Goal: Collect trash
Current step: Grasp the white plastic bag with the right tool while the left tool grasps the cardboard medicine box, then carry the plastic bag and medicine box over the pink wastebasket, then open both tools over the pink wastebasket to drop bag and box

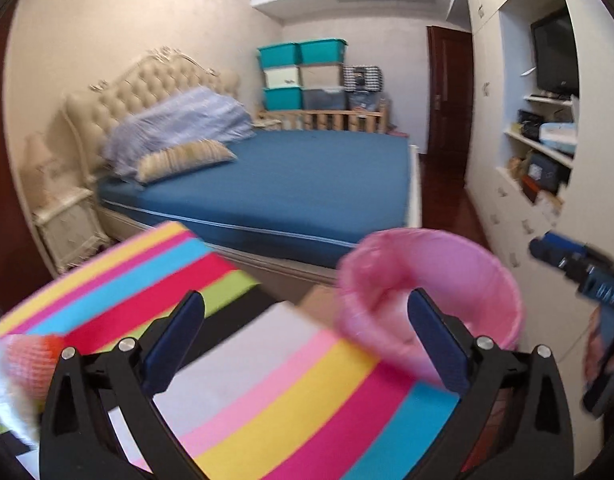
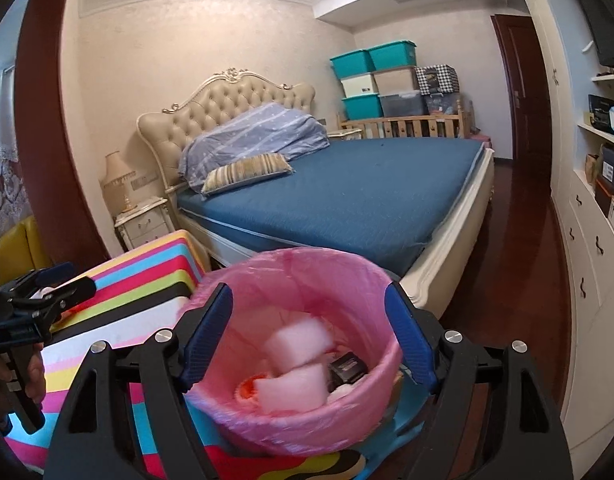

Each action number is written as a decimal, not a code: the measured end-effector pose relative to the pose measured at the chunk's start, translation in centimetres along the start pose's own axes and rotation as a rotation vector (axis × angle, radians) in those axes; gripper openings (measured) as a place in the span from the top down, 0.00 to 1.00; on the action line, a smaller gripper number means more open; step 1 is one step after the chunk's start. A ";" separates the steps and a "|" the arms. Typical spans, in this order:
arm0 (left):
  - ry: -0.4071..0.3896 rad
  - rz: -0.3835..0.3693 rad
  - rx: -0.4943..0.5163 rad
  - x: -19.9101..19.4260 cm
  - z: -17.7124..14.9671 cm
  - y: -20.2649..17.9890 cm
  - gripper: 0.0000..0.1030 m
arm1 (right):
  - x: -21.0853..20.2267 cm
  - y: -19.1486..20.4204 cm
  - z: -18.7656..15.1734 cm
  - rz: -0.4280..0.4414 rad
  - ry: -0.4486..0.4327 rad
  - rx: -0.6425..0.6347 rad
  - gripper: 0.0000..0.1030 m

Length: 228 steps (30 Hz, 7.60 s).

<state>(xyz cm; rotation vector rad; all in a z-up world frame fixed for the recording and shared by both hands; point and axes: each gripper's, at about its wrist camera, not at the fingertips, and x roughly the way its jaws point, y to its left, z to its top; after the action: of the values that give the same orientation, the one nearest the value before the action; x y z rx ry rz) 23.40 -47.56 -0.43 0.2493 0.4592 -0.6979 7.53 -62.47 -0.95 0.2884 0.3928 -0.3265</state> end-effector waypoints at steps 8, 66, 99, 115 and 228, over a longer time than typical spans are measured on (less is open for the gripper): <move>0.025 0.168 -0.011 -6.8 -5.5 6.1 0.04 | 0.0 8.2 -0.5 0.117 0.035 -0.102 0.24; 0.361 0.625 -0.391 -16.9 -21.2 45.7 0.23 | 13.9 51.9 -10.9 0.562 0.467 -0.412 0.67; 0.026 0.600 -0.486 -27.9 -23.0 26.6 0.51 | 2.0 46.3 -12.9 0.583 0.315 -0.526 0.67; 0.017 0.588 -0.375 -27.3 -22.6 21.2 0.51 | -1.3 41.4 -13.6 0.564 0.270 -0.487 0.67; 0.178 -0.441 0.222 4.7 -6.2 -4.9 0.23 | 3.4 1.7 -3.4 -0.011 0.129 -0.074 0.66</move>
<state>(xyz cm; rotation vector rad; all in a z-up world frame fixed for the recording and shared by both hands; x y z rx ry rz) 21.32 -51.56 -8.43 0.4282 0.6153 -1.1674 10.03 -60.70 -4.99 0.2353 0.5328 -0.3047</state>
